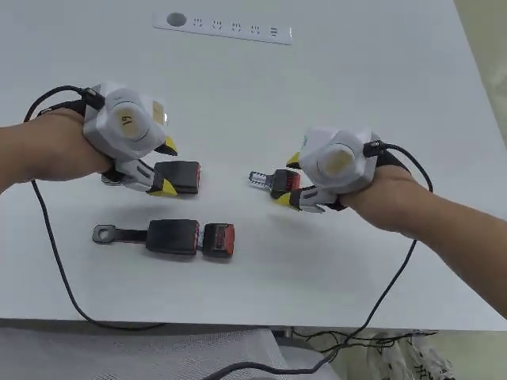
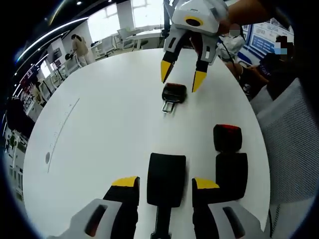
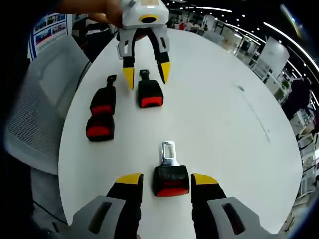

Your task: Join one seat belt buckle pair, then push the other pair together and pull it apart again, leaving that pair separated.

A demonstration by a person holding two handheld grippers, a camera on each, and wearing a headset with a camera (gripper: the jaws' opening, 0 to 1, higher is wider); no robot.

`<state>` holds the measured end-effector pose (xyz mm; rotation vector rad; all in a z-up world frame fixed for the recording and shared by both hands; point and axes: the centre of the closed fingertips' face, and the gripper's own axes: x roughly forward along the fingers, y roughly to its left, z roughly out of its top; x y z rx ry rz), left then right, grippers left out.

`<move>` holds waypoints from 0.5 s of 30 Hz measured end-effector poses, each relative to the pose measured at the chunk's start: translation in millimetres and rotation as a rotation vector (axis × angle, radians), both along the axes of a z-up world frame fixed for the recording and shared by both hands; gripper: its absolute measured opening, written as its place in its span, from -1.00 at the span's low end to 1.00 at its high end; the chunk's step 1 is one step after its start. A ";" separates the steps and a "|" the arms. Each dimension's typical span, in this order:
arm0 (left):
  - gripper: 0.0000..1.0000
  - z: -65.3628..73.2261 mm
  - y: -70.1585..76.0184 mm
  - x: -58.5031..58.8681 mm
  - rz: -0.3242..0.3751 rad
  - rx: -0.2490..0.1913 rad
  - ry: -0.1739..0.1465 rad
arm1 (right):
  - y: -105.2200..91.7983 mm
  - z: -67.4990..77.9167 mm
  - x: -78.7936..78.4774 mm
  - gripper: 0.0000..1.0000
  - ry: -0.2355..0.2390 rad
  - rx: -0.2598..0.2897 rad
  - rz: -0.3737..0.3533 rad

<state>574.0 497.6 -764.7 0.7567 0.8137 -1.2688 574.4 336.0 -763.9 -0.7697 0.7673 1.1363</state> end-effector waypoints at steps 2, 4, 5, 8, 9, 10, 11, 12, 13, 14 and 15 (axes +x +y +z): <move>-0.13 -3.7 0.7 -0.1 -0.014 0.007 0.008 | -2.2 -5.2 2.4 -0.28 -0.001 -0.007 0.003; -0.13 -7.3 1.7 -0.1 -0.027 0.016 0.013 | -2.8 -6.7 4.3 -0.28 0.002 -0.009 0.001; -0.13 -8.3 2.0 0.0 -0.033 0.019 0.014 | -3.2 -10.0 6.3 -0.28 0.002 -0.011 0.002; -0.13 -13.3 3.8 3.6 -0.026 0.027 0.019 | -3.1 -13.6 3.9 -0.29 0.024 -0.016 0.010; -0.13 -15.0 4.5 4.2 -0.028 0.030 0.021 | -3.6 -15.5 4.2 -0.29 0.035 -0.017 0.009; -0.13 -16.2 5.2 4.3 -0.031 0.032 0.023 | -4.2 -16.5 4.7 -0.29 0.042 -0.016 0.006; -0.15 -17.4 6.0 3.8 -0.036 0.034 0.028 | -5.5 -18.7 6.8 -0.29 0.048 -0.013 -0.001; -0.16 -18.3 6.8 3.8 -0.037 0.036 0.031 | -6.6 -19.9 7.3 -0.30 0.052 -0.015 -0.001; -0.17 -19.2 7.7 4.7 -0.037 0.038 0.029 | -7.6 -19.4 5.7 -0.30 0.055 -0.023 0.004; -0.19 -19.3 8.3 6.2 -0.034 0.039 0.021 | -8.2 -20.5 4.7 -0.32 0.064 -0.024 0.006; -0.24 -19.0 8.4 9.0 -0.028 0.034 0.009 | -8.8 -22.1 3.4 -0.34 0.072 -0.028 0.010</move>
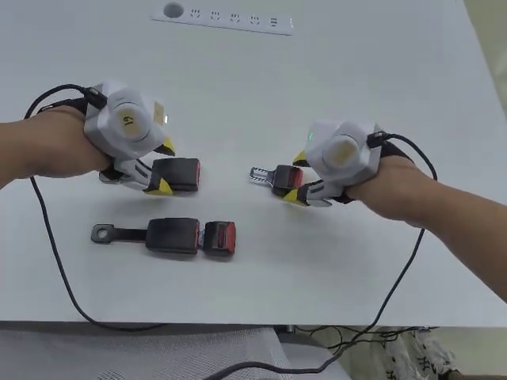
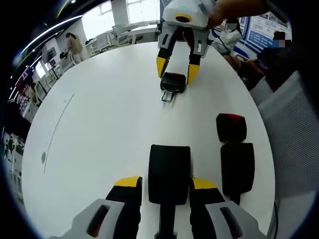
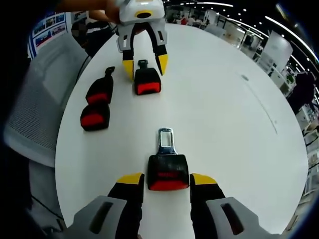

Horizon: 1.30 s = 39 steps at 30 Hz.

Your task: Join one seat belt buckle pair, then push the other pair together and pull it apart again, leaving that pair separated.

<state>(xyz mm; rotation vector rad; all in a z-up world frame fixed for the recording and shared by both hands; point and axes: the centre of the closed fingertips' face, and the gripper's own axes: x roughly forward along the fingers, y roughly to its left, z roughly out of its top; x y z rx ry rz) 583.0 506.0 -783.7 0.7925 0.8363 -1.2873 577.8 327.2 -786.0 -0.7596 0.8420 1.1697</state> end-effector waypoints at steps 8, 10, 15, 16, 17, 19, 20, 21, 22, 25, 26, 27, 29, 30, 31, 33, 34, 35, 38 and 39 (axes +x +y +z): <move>-0.32 -6.7 0.5 -4.0 -0.043 0.023 0.002 | -1.5 -6.6 -0.2 -0.36 0.004 -0.031 0.039; -0.32 -7.5 -0.1 -5.0 -0.061 0.029 0.002 | -1.0 -6.3 -0.1 -0.36 0.006 -0.031 0.047; -0.32 -9.5 -0.2 -6.4 -0.096 0.052 -0.008 | 0.9 -7.6 1.7 -0.37 0.020 -0.024 0.082; -0.32 -9.2 -0.1 -5.8 -0.089 0.051 -0.004 | 1.1 -8.0 1.6 -0.37 0.022 -0.022 0.093; -0.32 -9.4 0.0 -5.8 -0.087 0.050 -0.002 | 1.1 -8.2 1.5 -0.37 0.024 -0.021 0.099; -0.32 -9.3 0.2 -6.1 -0.089 0.045 -0.004 | 1.6 -8.0 0.1 -0.37 0.031 -0.016 0.110; -0.32 -9.3 0.5 -5.8 -0.085 0.042 -0.004 | 1.3 -8.4 0.6 -0.37 0.036 -0.013 0.111; -0.32 -9.5 0.8 -5.5 -0.082 0.040 -0.002 | 1.6 -8.7 0.7 -0.37 0.041 -0.012 0.112; -0.32 -9.5 1.0 -5.2 -0.076 0.038 0.000 | 1.6 -9.1 0.7 -0.37 0.043 -0.014 0.113; -0.33 -9.3 1.0 -5.5 -0.073 0.036 0.006 | 2.5 -8.6 -1.2 -0.37 0.041 -0.031 0.135; -0.33 -9.3 0.9 -5.5 -0.074 0.037 0.006 | 2.4 -8.5 -0.1 -0.37 0.040 -0.033 0.139; -0.33 -9.9 1.3 -5.0 -0.074 0.038 0.009 | 2.4 -8.6 0.3 -0.37 0.040 -0.036 0.143; -0.33 -10.2 1.4 -4.6 -0.073 0.039 0.011 | 3.1 -8.9 1.4 -0.38 0.041 -0.040 0.144; -0.33 -10.3 1.4 -4.5 -0.073 0.039 0.012 | 5.2 -7.9 2.7 -0.38 0.031 -0.043 0.136; -0.33 -10.2 1.4 -4.7 -0.072 0.039 0.013 | 7.6 -5.9 4.2 -0.38 0.013 -0.041 0.140; -0.33 -10.5 1.6 -4.5 -0.072 0.038 0.013 | 14.1 -2.7 1.5 -0.38 0.019 -0.029 0.143; -0.33 -10.6 1.7 -4.3 -0.072 0.038 0.013 | 18.6 -1.1 1.8 -0.38 0.017 -0.022 0.145; -0.33 -10.1 1.3 -4.9 -0.072 0.037 0.014 | 21.6 -0.4 2.0 -0.38 0.014 -0.019 0.149; -0.33 -9.8 1.1 -5.0 -0.073 0.040 0.015 | 33.0 -1.4 0.5 -0.38 0.018 -0.013 0.166; -0.33 -10.1 1.3 -4.9 -0.073 0.041 0.015 | 35.3 -1.9 -0.1 -0.38 0.020 -0.012 0.170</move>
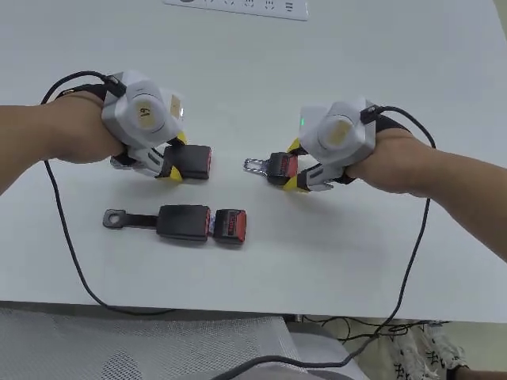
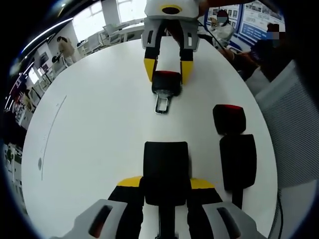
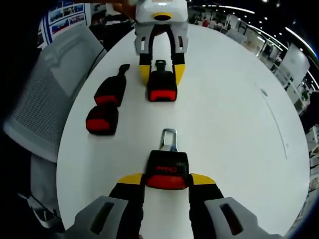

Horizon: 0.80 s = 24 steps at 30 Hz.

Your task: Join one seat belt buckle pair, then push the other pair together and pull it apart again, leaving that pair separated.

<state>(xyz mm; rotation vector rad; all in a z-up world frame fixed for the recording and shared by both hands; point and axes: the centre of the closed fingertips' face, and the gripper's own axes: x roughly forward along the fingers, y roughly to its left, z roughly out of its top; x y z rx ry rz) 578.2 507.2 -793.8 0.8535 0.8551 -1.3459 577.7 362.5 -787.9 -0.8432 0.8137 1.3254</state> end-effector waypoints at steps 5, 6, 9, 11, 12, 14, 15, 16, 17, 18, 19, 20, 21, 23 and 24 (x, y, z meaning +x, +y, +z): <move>-0.33 0.0 -0.1 0.0 0.003 -0.001 -0.003 | 14.1 -2.2 -4.0 -0.38 0.004 0.009 0.019; -0.33 -0.3 0.2 0.2 0.005 -0.001 -0.003 | 17.8 -2.2 -4.8 -0.38 0.005 0.012 0.024; -0.33 -0.5 0.3 0.3 0.006 0.000 -0.003 | 25.8 -4.0 -5.1 -0.38 0.007 0.018 0.032; -0.33 -0.7 0.4 0.4 0.005 0.000 -0.003 | 31.8 -3.9 -9.7 -0.38 0.008 0.022 0.037; -0.33 -0.6 0.2 0.1 0.004 -0.001 -0.004 | 33.7 -4.0 -10.4 -0.38 0.008 0.023 0.039; -0.33 -1.1 0.4 0.2 0.003 -0.001 -0.003 | 37.4 -5.2 -7.0 -0.38 0.006 0.023 0.045; -0.33 -1.3 0.4 0.3 0.002 0.000 -0.003 | 40.5 -4.5 -8.5 -0.38 0.008 0.026 0.046; -0.33 -1.3 0.2 0.2 0.000 0.001 -0.002 | 41.9 -4.8 -8.8 -0.39 0.008 0.027 0.047; -0.33 -1.3 0.1 0.1 -0.002 0.003 -0.001 | 43.9 -4.9 -9.1 -0.39 0.006 0.028 0.049; -0.33 -1.4 0.0 0.0 -0.003 0.005 0.000 | 44.5 -4.9 -9.2 -0.39 0.006 0.028 0.050; -0.33 -1.5 0.0 0.0 -0.004 0.005 0.001 | 46.3 -5.4 -6.6 -0.39 0.008 0.033 0.048; -0.33 -1.6 0.0 0.0 -0.005 0.006 0.002 | 47.4 -5.3 -6.6 -0.39 0.009 0.035 0.048; -0.33 -1.8 0.1 0.1 -0.004 0.006 0.003 | 49.8 -6.2 -5.9 -0.39 0.009 0.038 0.049; -0.33 -2.1 0.4 0.3 -0.004 0.004 0.006 | 50.9 -7.1 -6.5 -0.38 0.008 0.035 0.054; -0.33 -2.3 0.8 0.7 -0.002 0.003 0.007 | 50.8 -6.7 -6.1 -0.39 0.008 0.037 0.054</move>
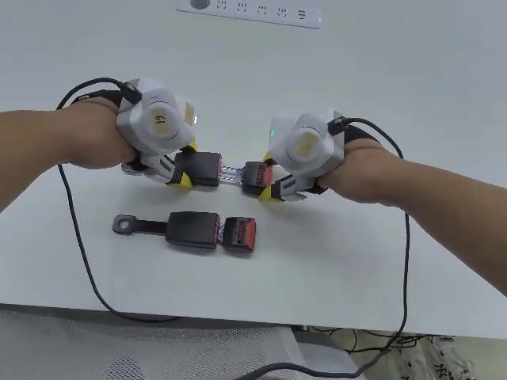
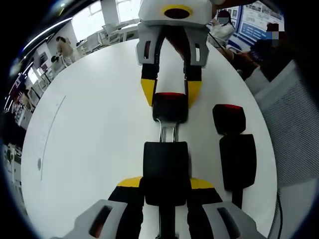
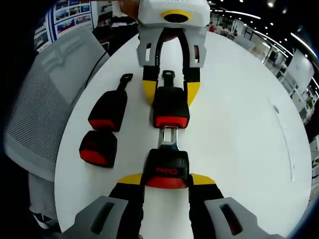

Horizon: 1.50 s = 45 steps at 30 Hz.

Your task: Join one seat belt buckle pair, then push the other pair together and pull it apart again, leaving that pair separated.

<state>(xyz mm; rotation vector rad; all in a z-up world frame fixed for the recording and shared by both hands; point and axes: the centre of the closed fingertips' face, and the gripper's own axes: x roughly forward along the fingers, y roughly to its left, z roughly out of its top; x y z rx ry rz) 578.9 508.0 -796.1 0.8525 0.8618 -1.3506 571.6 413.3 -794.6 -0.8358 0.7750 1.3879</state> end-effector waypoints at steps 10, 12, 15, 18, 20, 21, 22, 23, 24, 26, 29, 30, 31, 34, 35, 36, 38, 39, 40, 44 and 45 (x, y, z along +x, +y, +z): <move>-0.32 0.3 -0.6 -0.4 -0.004 -0.006 0.010 | 0.7 0.9 1.7 -0.39 -0.002 0.008 0.014; -0.32 0.2 -0.6 -0.2 -0.003 -0.008 0.010 | 1.0 0.7 2.1 -0.39 -0.001 0.011 0.016; -0.32 0.8 -1.0 -0.6 0.001 -0.010 0.009 | 0.5 0.3 2.5 -0.39 0.005 0.018 0.015; -0.32 1.4 -1.0 -1.0 0.006 -0.018 0.009 | 0.7 -0.6 3.5 -0.39 0.008 0.024 0.014; -0.32 1.0 -0.8 -0.7 0.007 -0.019 0.010 | 1.4 -0.5 2.9 -0.39 0.005 0.021 0.016; -0.32 1.0 -0.8 -0.5 0.007 -0.019 0.010 | 1.0 -1.0 3.3 -0.39 0.004 0.020 0.016; -0.32 0.9 -0.8 -0.5 0.007 -0.018 0.011 | 1.0 -1.1 3.4 -0.39 0.004 0.021 0.015; -0.32 1.0 -1.0 -0.5 0.006 -0.016 0.012 | 0.9 -1.3 3.7 -0.39 0.003 0.023 0.014; -0.32 1.2 -1.2 -0.6 0.006 -0.015 0.013 | 0.9 -1.3 3.8 -0.39 0.003 0.024 0.014; -0.32 0.9 -1.1 -0.2 0.008 -0.013 0.015 | 1.2 -1.0 4.3 -0.39 -0.003 0.025 0.017; -0.32 0.8 -0.8 0.1 0.012 -0.017 0.016 | 1.5 -2.1 5.8 -0.39 -0.005 0.027 0.018; -0.32 0.8 -0.8 0.0 0.014 -0.018 0.017 | 1.6 -2.1 5.9 -0.39 -0.003 0.028 0.016; -0.32 0.8 -0.7 0.1 0.014 -0.020 0.017 | 1.5 -1.9 5.8 -0.39 -0.003 0.029 0.016; -0.32 0.3 -0.3 0.4 0.015 -0.022 0.018 | 1.6 -1.1 5.1 -0.39 -0.003 0.030 0.015; -0.32 0.1 -0.2 0.4 0.014 -0.021 0.018 | 1.5 -0.9 4.9 -0.39 -0.004 0.030 0.016; -0.32 0.0 -0.2 0.5 0.014 -0.019 0.018 | 1.5 -0.8 4.9 -0.39 -0.005 0.030 0.015; -0.33 -0.3 -0.4 0.1 0.007 -0.016 0.017 | 4.5 0.4 4.3 -0.39 -0.009 0.040 0.013; -0.33 -0.3 -0.6 0.2 0.009 -0.015 0.017 | 6.7 0.3 3.9 -0.39 -0.016 0.039 0.017; -0.33 -0.2 -1.0 -0.1 0.008 -0.015 0.017 | 10.1 0.3 3.4 -0.39 -0.024 0.042 0.020; -0.32 -0.5 -1.1 0.3 0.006 -0.012 0.011 | 15.0 0.9 2.6 -0.39 -0.020 0.049 0.017; -0.32 -0.7 -1.0 0.3 0.006 -0.013 0.011 | 12.7 0.5 4.5 -0.39 -0.017 0.050 0.015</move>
